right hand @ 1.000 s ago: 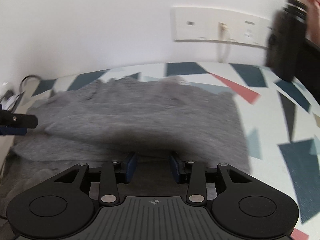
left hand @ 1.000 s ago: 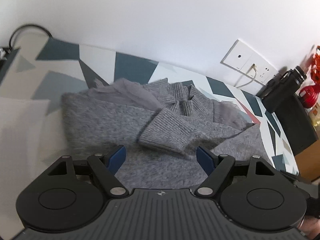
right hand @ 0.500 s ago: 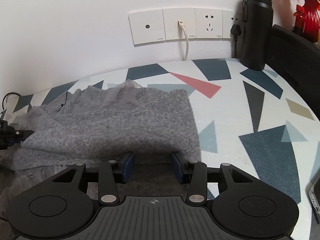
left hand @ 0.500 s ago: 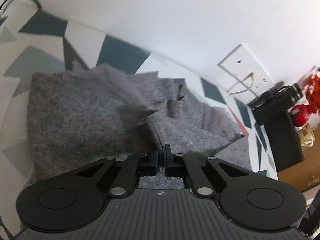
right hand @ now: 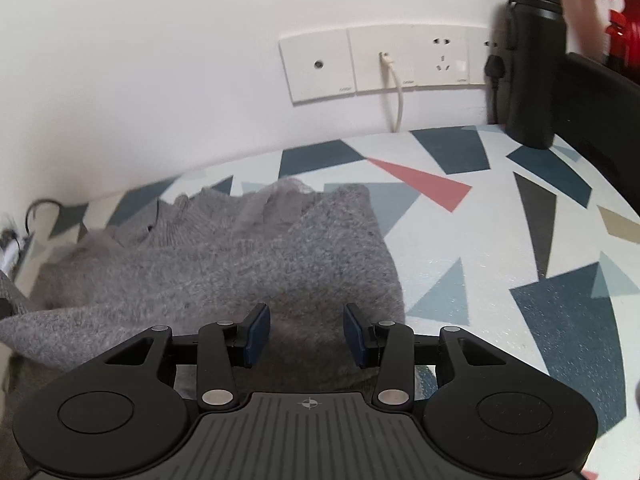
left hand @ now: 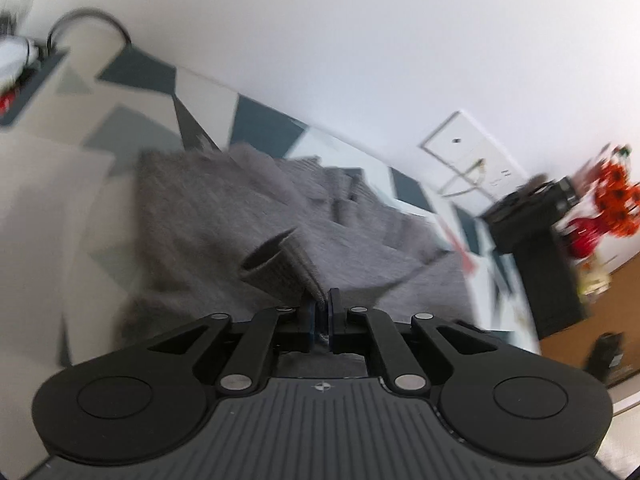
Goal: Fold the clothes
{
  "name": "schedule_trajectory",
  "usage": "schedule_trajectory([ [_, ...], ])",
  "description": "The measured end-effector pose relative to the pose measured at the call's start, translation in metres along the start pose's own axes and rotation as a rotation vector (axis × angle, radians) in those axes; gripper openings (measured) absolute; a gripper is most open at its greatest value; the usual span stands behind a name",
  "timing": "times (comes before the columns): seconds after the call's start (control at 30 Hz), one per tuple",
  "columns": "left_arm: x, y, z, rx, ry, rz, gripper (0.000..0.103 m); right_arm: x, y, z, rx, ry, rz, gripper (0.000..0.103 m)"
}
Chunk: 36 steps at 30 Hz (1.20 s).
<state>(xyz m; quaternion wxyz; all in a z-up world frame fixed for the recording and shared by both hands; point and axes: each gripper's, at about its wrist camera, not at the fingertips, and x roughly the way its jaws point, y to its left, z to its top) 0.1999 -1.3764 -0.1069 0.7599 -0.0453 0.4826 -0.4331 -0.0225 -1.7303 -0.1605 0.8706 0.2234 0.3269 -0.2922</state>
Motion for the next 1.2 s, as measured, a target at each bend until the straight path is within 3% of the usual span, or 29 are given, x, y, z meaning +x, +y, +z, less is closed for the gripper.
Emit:
schedule_trajectory([
  [0.03, 0.005, 0.0, 0.002, 0.029, -0.004, 0.028, 0.015, 0.003, 0.0, 0.0, -0.002, 0.004, -0.007, 0.038],
  [0.1, 0.01, -0.002, 0.007, 0.095, -0.01, 0.065, 0.041, 0.009, 0.001, 0.0, -0.004, 0.012, -0.017, 0.038],
  [0.17, 0.006, -0.005, 0.008, 0.172, -0.038, 0.075, 0.057, 0.011, 0.001, 0.001, -0.006, 0.014, -0.017, 0.038],
  [0.27, -0.002, -0.004, 0.01, 0.279, -0.062, 0.075, 0.06, 0.011, 0.001, 0.006, -0.023, 0.008, -0.018, 0.038],
  [0.47, -0.008, 0.009, 0.008, 0.48, 0.016, 0.023, 0.063, 0.016, 0.002, 0.018, -0.051, 0.006, -0.01, 0.04],
  [0.53, -0.01, 0.006, -0.001, 0.571, 0.049, -0.007, 0.065, 0.017, 0.002, 0.022, -0.06, 0.006, -0.007, 0.05],
  [0.63, -0.009, 0.0, -0.016, 0.679, 0.098, -0.06, 0.069, 0.025, 0.006, 0.026, -0.072, 0.025, 0.012, 0.056],
  [0.77, 0.01, -0.011, -0.032, 0.786, 0.11, -0.007, 0.069, 0.041, 0.015, 0.027, -0.107, 0.062, 0.012, 0.061],
  [0.83, 0.019, -0.012, -0.031, 0.786, 0.121, -0.012, 0.066, 0.049, 0.019, 0.026, -0.122, 0.077, 0.006, 0.061],
  [0.9, 0.027, -0.013, -0.031, 0.785, 0.131, -0.018, 0.023, 0.055, 0.024, 0.024, -0.146, 0.073, -0.002, 0.063],
  [0.97, 0.031, -0.016, -0.031, 0.787, 0.135, -0.027, 0.007, 0.057, 0.029, 0.023, -0.179, 0.064, -0.012, 0.057],
  [1.0, 0.027, -0.017, -0.031, 0.789, 0.128, -0.037, 0.005, 0.056, 0.031, 0.022, -0.189, 0.058, -0.012, 0.047],
  [1.03, 0.023, -0.019, -0.031, 0.783, 0.128, -0.051, 0.005, 0.056, 0.032, 0.022, -0.197, 0.053, -0.008, 0.029],
  [1.1, 0.015, -0.02, -0.026, 0.731, 0.173, -0.118, 0.005, 0.055, 0.031, 0.022, -0.192, 0.049, 0.003, 0.01],
  [1.2, 0.004, -0.019, -0.018, 0.65, 0.229, -0.178, 0.005, 0.052, 0.025, 0.025, -0.15, 0.045, 0.02, 0.004],
])
